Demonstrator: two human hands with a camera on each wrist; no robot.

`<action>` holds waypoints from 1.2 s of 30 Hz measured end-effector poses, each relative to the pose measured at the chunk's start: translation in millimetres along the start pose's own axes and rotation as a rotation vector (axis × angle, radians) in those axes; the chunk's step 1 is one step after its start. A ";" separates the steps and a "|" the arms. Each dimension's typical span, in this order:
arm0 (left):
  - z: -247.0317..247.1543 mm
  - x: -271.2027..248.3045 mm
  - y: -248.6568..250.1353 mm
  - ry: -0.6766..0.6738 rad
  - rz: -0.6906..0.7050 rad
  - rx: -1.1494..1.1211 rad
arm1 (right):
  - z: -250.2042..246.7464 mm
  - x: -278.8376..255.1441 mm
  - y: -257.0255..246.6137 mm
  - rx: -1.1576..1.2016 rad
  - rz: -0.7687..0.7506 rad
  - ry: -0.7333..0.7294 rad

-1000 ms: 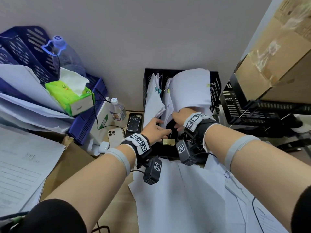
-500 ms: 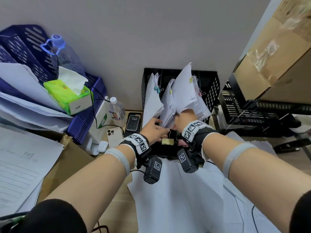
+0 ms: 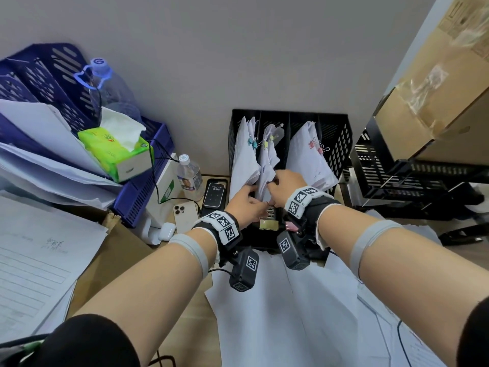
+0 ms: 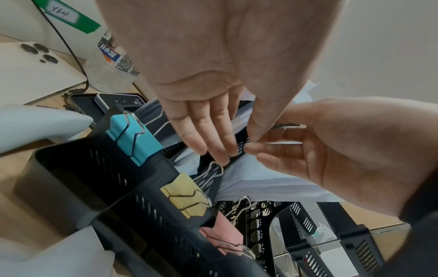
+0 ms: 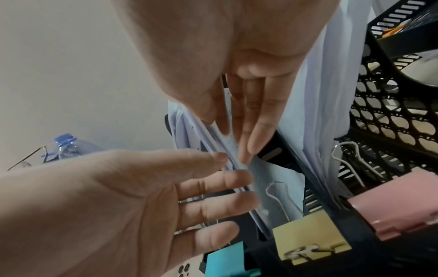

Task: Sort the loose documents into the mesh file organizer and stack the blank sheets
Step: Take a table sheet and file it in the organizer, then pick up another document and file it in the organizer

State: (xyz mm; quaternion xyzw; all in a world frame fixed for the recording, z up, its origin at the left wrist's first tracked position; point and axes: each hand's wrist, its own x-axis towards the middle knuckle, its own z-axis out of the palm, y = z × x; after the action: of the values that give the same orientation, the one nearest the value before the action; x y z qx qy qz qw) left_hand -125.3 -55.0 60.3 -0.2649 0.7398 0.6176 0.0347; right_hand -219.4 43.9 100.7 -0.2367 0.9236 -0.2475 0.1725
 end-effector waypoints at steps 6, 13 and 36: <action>8.6 -7.2 0.1 -0.061 -0.061 -0.083 | 2.8 -8.4 16.1 -0.015 0.022 -0.073; 61.1 -14.5 -16.7 -0.402 -0.247 0.050 | 10.3 -52.6 98.8 0.131 0.131 -0.201; 289.0 16.4 -61.8 -0.203 -0.060 0.398 | 28.1 -164.1 364.9 -0.319 0.391 -0.279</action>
State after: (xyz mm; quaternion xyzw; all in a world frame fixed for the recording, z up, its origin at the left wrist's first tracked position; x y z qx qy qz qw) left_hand -192.2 202.6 -69.1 -0.2113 0.8316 0.4816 0.1787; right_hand -199.6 398.5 -85.8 -0.1102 0.9463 -0.0263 0.3027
